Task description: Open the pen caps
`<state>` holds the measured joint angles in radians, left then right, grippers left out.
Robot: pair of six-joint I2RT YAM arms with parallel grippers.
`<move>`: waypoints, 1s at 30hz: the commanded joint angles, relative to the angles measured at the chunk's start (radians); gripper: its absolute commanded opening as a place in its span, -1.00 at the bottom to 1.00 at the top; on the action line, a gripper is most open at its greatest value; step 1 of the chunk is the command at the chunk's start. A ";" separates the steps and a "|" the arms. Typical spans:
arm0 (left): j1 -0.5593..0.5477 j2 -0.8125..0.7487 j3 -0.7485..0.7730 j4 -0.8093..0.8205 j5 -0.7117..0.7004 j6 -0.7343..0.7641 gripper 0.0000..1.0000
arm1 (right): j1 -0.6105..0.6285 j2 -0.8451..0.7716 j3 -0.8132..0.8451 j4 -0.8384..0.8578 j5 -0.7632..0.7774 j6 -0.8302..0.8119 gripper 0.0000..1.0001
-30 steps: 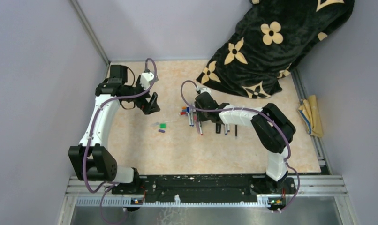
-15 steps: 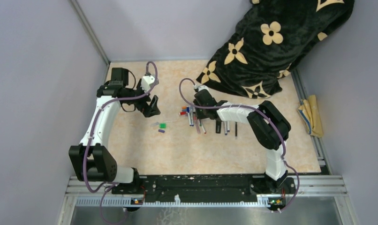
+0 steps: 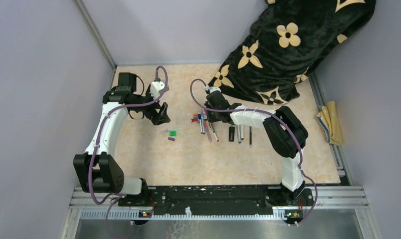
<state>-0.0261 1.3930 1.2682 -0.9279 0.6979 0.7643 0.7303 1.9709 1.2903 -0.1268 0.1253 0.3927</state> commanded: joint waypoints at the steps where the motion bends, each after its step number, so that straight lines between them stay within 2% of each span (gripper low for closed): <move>1: 0.007 -0.003 -0.012 -0.030 0.031 0.026 0.92 | -0.011 0.019 0.048 -0.004 0.001 -0.015 -0.79; 4: 0.007 0.000 -0.010 -0.033 0.039 0.029 0.92 | -0.013 0.030 0.054 -0.014 0.004 -0.018 -0.79; 7: 0.007 0.005 -0.005 -0.045 0.051 0.039 0.91 | -0.015 0.017 0.044 -0.010 0.004 -0.018 -1.00; 13: 0.008 0.011 -0.007 -0.084 0.107 0.117 0.91 | -0.017 -0.096 0.034 -0.015 -0.053 -0.039 -1.00; 18: 0.006 -0.029 -0.038 -0.094 0.171 0.262 0.97 | -0.021 -0.228 0.015 -0.037 -0.265 -0.064 -1.00; 22: 0.001 -0.052 -0.049 -0.099 0.202 0.380 0.98 | -0.022 -0.313 -0.019 -0.062 -0.509 -0.075 -1.00; 27: -0.011 -0.076 -0.040 -0.147 0.203 0.567 0.97 | -0.022 -0.369 -0.064 -0.060 -0.823 -0.041 -1.00; 30: -0.024 -0.136 -0.069 -0.168 0.212 0.729 0.98 | -0.019 -0.368 -0.066 -0.056 -0.945 -0.013 -1.00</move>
<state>-0.0334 1.3365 1.2255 -1.0416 0.8482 1.2350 0.7151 1.6188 1.2461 -0.1852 -0.5404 0.3466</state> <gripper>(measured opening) 0.987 0.024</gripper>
